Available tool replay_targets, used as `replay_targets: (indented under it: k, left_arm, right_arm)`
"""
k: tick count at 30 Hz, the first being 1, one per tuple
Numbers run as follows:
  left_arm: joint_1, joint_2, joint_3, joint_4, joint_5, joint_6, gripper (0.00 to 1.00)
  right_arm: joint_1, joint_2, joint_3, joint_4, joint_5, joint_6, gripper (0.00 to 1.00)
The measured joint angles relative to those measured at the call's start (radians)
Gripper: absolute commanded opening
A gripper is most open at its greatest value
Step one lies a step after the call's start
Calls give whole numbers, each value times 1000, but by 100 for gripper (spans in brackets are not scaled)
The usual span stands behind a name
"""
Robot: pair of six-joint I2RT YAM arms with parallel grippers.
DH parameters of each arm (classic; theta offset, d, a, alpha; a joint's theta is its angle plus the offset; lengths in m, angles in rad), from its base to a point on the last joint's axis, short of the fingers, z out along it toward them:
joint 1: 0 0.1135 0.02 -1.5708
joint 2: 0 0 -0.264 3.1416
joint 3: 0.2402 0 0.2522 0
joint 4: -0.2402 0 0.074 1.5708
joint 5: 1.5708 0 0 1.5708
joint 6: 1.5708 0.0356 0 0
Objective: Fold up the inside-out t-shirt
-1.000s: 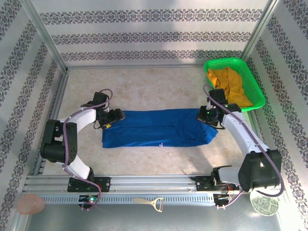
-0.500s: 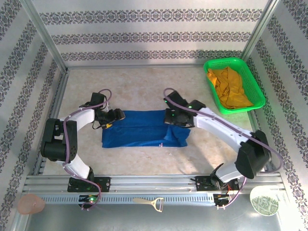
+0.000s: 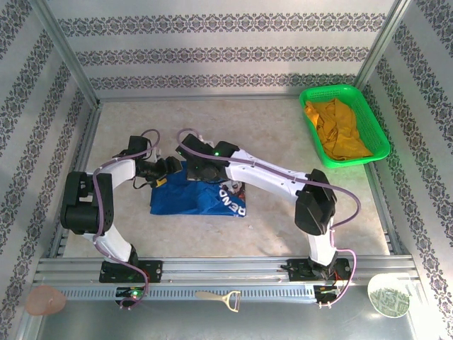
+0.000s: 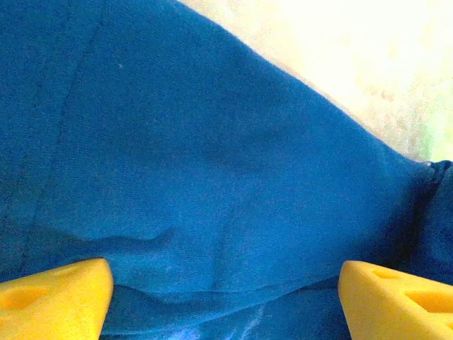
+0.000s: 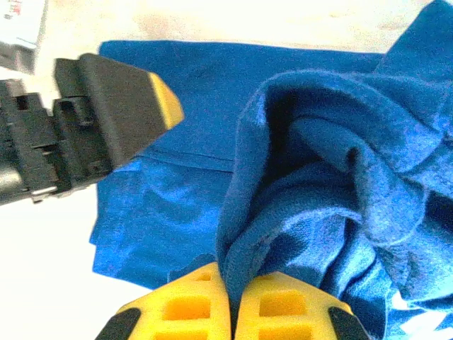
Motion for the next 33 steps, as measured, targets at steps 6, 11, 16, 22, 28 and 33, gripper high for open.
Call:
replay_targets:
  k: [6, 11, 16, 22, 28, 33]
  left_arm:
    - [47, 4, 1, 10, 52, -4, 84]
    - [93, 3, 11, 10, 55, -23, 85]
    - [137, -13, 11, 24, 47, -76, 85]
    - [202, -60, 11, 54, 31, -142, 86]
    - [241, -90, 44, 43, 12, -171, 86]
    - [238, -203, 60, 0, -2, -186, 86]
  right_arm:
    - [14, 100, 156, -55, 3, 9, 0]
    - [19, 190, 249, -87, 0, 11, 0]
    - [19, 314, 369, -98, -25, 10, 0]
    - [19, 604, 731, -74, -117, -63, 69]
    - [7, 562, 722, -54, -207, -166, 76]
    - [-74, 223, 393, 28, -241, -215, 72]
